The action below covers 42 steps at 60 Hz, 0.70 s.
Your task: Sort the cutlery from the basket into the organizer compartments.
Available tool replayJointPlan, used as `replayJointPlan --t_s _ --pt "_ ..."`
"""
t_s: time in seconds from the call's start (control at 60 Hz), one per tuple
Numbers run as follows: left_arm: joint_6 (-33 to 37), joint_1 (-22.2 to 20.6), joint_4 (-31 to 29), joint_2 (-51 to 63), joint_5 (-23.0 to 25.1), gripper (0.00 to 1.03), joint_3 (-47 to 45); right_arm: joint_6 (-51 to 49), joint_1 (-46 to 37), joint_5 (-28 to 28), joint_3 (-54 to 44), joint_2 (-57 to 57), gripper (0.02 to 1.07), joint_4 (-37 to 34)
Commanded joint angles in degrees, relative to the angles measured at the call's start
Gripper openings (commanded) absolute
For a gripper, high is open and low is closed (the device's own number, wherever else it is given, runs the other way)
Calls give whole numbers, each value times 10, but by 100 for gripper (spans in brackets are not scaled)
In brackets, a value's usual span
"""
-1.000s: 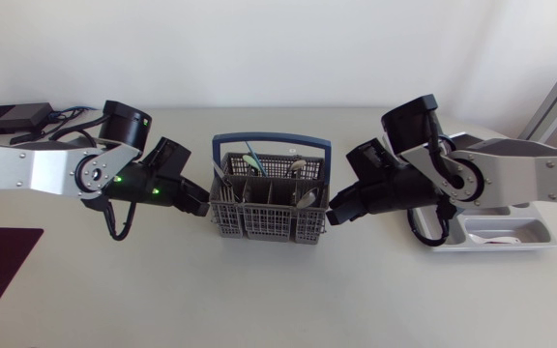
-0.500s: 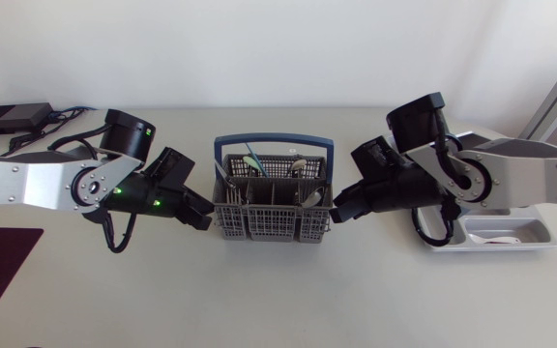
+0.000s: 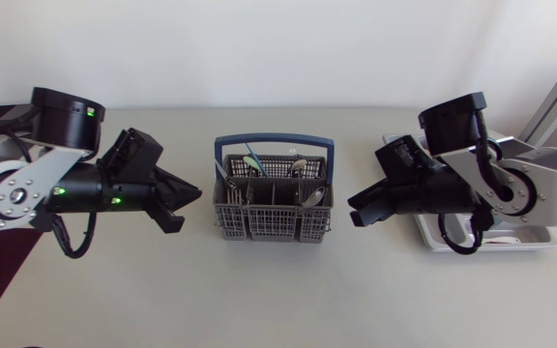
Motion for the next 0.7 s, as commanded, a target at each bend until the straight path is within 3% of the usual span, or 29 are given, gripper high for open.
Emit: replayJointPlan --t_s 0.0,0.15,0.417,0.683 --pt "39 -10 -11 -38 6 30 -24 -19 -1 2 -20 -25 71 -17" --pt "73 -22 -29 -60 45 39 -26 -32 4 -2 -24 -54 91 -37" --pt "134 -57 -37 -59 78 57 -25 -38 35 -4 -32 -70 92 -55" --pt "157 -55 -31 -19 88 62 -2 -36 51 -4 -34 -70 92 -56"
